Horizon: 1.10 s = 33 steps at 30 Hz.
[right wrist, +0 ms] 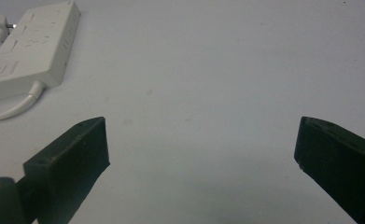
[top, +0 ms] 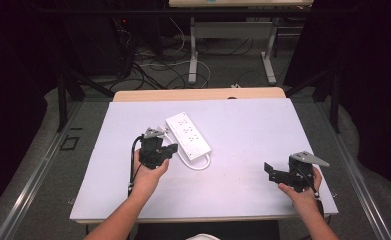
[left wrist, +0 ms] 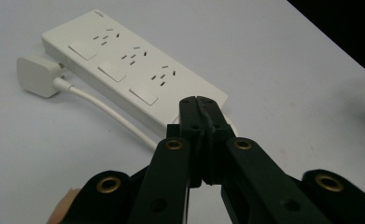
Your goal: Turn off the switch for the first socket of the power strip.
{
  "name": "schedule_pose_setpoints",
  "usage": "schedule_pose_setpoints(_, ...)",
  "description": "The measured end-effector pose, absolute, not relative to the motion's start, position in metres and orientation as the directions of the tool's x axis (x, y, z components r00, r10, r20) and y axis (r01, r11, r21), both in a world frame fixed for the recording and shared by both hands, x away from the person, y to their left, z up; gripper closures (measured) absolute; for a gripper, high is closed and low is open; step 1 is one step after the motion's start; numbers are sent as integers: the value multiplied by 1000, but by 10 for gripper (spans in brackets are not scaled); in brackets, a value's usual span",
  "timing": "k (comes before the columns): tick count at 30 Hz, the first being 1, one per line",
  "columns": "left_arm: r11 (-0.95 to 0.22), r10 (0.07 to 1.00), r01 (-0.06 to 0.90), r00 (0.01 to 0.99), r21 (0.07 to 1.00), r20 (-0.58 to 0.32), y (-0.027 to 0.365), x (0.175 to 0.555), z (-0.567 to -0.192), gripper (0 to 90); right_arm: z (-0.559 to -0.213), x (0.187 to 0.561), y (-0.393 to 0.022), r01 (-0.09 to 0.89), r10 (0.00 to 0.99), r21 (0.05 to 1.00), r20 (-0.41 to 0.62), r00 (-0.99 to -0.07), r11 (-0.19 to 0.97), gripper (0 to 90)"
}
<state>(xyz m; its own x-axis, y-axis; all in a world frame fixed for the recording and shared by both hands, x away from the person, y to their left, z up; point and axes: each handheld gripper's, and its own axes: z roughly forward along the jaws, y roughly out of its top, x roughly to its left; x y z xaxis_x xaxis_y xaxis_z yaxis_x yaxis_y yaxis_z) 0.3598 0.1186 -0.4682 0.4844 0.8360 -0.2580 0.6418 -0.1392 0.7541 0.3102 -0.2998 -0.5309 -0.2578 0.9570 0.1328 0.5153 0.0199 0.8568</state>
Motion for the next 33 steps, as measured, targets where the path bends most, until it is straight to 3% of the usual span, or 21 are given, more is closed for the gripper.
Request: schedule_pose_setpoints(33,-143,861,688,441,711,-253,102,404,-462,900,-532,311,-302,516,955,856,132,-264,25,26)
